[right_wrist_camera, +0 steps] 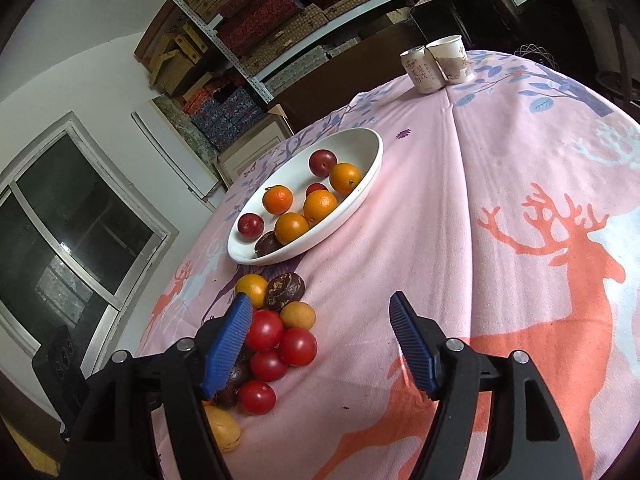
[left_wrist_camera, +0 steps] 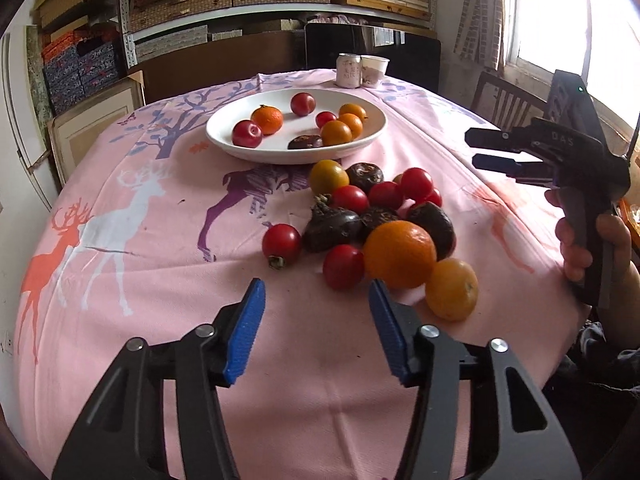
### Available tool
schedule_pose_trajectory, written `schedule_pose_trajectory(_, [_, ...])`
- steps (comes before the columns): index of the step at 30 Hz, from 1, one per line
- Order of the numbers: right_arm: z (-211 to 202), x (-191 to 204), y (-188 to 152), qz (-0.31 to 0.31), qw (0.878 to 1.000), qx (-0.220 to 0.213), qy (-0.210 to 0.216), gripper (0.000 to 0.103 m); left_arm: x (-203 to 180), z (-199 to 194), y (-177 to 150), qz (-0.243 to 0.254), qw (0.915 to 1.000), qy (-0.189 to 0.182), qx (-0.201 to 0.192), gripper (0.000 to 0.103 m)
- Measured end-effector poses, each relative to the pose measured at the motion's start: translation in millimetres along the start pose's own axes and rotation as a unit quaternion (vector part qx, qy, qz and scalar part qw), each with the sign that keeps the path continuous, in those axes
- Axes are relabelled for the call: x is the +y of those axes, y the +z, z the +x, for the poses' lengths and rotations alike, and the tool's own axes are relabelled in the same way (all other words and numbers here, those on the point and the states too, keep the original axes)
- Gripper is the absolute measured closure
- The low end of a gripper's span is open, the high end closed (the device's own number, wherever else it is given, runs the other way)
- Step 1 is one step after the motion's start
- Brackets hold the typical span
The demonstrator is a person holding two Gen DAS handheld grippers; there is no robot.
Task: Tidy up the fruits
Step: 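Grasp a mandarin with the left gripper while the right gripper grasps a yellow tomato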
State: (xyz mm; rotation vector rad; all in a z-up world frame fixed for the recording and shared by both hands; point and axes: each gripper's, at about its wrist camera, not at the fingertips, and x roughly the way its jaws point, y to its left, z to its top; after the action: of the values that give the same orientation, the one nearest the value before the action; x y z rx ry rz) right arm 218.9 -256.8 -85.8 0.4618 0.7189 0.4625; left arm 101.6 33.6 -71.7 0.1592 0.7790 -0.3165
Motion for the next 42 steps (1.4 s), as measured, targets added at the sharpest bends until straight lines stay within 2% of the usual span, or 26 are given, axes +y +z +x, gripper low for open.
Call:
schedule_pose_trajectory(3, [-1.4,1.5,-1.4,-0.003,1.0,-0.002,-0.001,0.031,-20.2,-2.1,0.0,0.022,0.9997,-0.009,-0.007,0.057])
schedule_pose_trajectory(8, [-2.0,1.8,-1.3,-0.004,1.0,-0.003,-0.001,0.031,-39.7,7.9,11.9,0.034,0.9991,-0.022,-0.013,0.058])
schedule_pose_trajectory(11, [-2.2,0.5,-0.9,-0.002,1.0,-0.002,0.005,0.031,-47.4,16.7,16.1,0.042,0.9988,-0.018,-0.016,0.059])
schedule_pose_trajectory(19, [-3.5,-5.8,1.5,0.018,1.0,-0.002,0.025,0.031,-47.2,21.7,15.3,0.039,0.9988,-0.017,-0.024,0.062])
schedule_pose_trajectory(23, [-3.1,-4.7,0.8,0.016,0.999,0.001,0.03,0.031,-36.1,4.7,12.9,0.012,0.9989,-0.025,-0.038,0.063])
schedule_pose_trajectory(25, [-2.6,2.5,-1.3,-0.003,0.999,0.008,0.034,0.031,-29.0,-10.2,11.7,0.001,0.9984,-0.018,-0.054,0.063])
schedule_pose_trajectory(27, [0.9,16.2,-7.9,-0.037,0.998,0.033,0.039,0.031,-22.0,-22.4,9.3,-0.005,0.9983,-0.013,-0.056,0.062])
schedule_pose_trajectory(33, [10.5,67.5,-62.8,-0.127,0.981,0.13,0.067,0.031,-6.4,-22.9,-14.0,-0.008,0.9998,0.013,-0.009,0.062])
schedule_pose_trajectory(36, [18.3,93.9,-88.9,-0.178,0.971,0.152,0.042,0.031,-2.6,-17.6,-22.2,-0.015,0.9998,0.016,-0.001,0.062])
schedule_pose_trajectory(38, [22.0,106.0,-95.5,-0.199,0.969,0.144,0.019,0.03,-4.0,-14.4,-24.5,-0.014,0.9997,0.019,-0.003,0.062])
schedule_pose_trajectory(40, [25.3,111.2,-94.9,-0.198,0.97,0.141,0.01,0.033,-7.4,-13.8,-25.4,-0.007,0.9996,0.027,-0.009,0.061])
schedule_pose_trajectory(41, [26.9,112.0,-94.0,-0.194,0.971,0.14,0.008,0.039,-8.7,-12.8,-25.7,-0.005,0.9995,0.029,-0.012,0.061])
schedule_pose_trajectory(42, [29.5,111.8,-94.0,-0.191,0.971,0.142,0.003,0.049,-9.2,-10.9,-25.8,-0.004,0.9994,0.031,-0.013,0.058])
